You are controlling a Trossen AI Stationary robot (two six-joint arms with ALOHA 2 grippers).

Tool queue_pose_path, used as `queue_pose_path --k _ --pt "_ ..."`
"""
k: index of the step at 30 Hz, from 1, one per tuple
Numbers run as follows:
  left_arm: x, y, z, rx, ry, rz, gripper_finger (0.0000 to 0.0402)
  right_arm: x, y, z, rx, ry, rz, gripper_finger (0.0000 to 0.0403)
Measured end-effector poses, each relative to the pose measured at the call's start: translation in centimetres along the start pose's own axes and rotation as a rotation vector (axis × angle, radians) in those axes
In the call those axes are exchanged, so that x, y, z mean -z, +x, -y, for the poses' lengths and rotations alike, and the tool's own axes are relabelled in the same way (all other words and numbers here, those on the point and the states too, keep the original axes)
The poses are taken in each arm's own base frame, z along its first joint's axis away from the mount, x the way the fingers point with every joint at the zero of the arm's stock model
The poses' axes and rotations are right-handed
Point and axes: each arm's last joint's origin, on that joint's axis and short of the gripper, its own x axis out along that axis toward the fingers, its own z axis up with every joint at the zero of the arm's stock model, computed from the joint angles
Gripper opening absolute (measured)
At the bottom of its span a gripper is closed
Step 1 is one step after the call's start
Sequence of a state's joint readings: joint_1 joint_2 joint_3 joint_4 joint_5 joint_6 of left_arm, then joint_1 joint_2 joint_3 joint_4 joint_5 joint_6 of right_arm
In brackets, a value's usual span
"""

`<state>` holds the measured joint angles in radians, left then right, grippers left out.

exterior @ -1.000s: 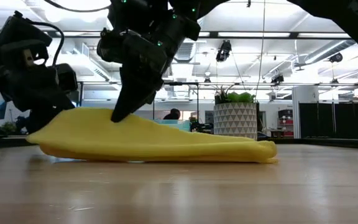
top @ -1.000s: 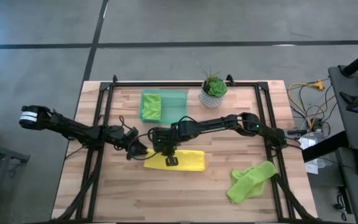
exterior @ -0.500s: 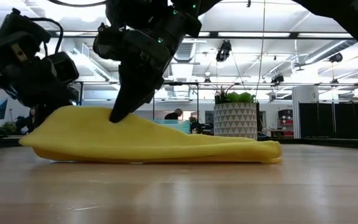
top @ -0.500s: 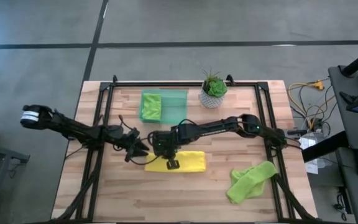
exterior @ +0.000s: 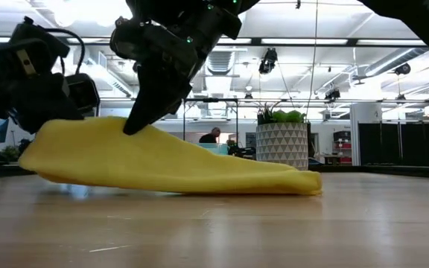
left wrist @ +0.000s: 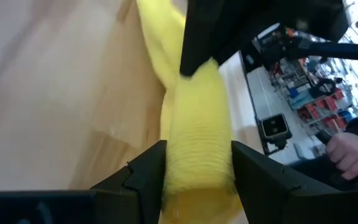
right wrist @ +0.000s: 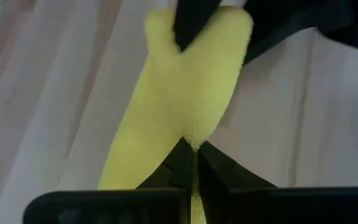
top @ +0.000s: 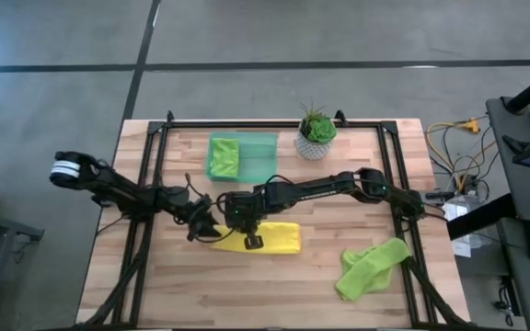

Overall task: Fold microfiber towels
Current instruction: Fold the yellow microfiber towel

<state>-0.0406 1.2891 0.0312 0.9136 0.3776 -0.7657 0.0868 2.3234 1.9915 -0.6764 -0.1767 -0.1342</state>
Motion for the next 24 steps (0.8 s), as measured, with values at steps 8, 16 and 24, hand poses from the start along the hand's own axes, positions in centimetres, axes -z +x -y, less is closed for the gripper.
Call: queue_pose_path --k 8,16,24 --pt "0.3 0.9 -0.5 0.057 -0.065 -0.05 0.0159 0.1 0.0 0.1 0.022 0.019 -0.012 0.0009" --pt "0.0 1.1 -0.1 0.143 -0.084 -0.045 0.0159 0.8 0.3 0.5 0.023 0.048 -0.048 0.0009" --pt "-0.7 1.6 0.2 0.142 -0.072 -0.001 0.0159 0.9 0.3 0.7 0.025 0.06 -0.047 0.0009"
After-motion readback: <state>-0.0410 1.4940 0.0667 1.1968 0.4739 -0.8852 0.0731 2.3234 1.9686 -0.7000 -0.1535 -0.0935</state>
